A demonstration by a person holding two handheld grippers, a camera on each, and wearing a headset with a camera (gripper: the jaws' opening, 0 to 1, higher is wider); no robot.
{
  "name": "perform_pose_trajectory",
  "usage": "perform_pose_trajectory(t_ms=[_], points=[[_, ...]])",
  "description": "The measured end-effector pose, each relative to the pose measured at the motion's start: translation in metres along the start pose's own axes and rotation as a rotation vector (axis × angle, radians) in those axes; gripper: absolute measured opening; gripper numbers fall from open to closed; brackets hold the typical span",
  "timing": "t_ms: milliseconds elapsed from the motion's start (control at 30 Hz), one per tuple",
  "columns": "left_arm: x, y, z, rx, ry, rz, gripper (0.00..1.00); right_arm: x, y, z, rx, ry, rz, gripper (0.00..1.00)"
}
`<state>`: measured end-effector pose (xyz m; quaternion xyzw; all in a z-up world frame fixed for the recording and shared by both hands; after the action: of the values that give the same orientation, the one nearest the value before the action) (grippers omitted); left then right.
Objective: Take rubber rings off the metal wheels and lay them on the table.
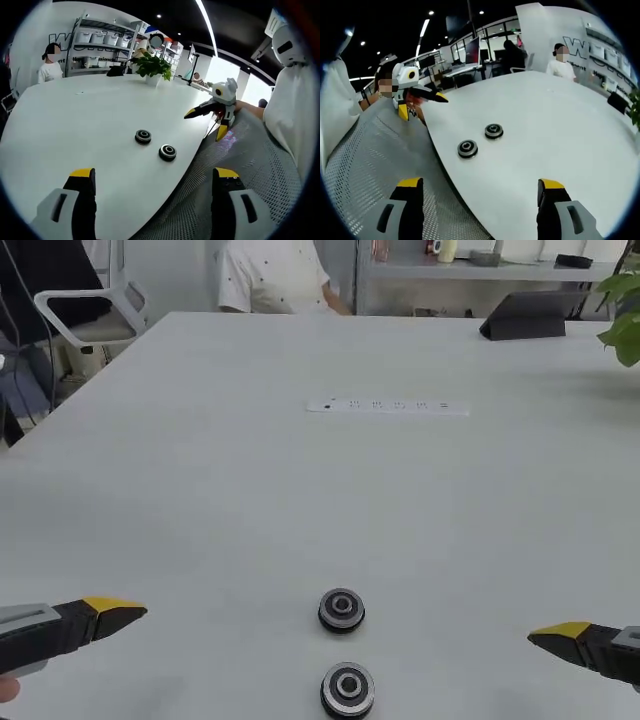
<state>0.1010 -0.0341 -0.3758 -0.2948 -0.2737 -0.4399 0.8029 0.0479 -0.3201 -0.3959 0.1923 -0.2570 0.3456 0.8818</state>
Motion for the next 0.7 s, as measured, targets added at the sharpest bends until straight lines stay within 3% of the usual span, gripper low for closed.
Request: perform_pose_trajectory(t_ms=[700], points=[[0.0017, -0.0025, 0.0007, 0.001, 0.009, -0.035, 0.94, 0.001, -0.0007, 0.0002, -0.006, 0.001, 0.013, 0.93]])
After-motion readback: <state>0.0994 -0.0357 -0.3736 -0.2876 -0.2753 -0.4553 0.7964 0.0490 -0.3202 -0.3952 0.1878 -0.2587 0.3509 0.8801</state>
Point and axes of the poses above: the centre of the closed fingertips' face, and the gripper's own axes: z roughly backward along the fingers, y roughly to its left, x roughly out of its top, the point moved 6 cm from there along z, roughly backward along the fingers, and after that the axes turned 14 degrees about y, right-handed, at the moved point
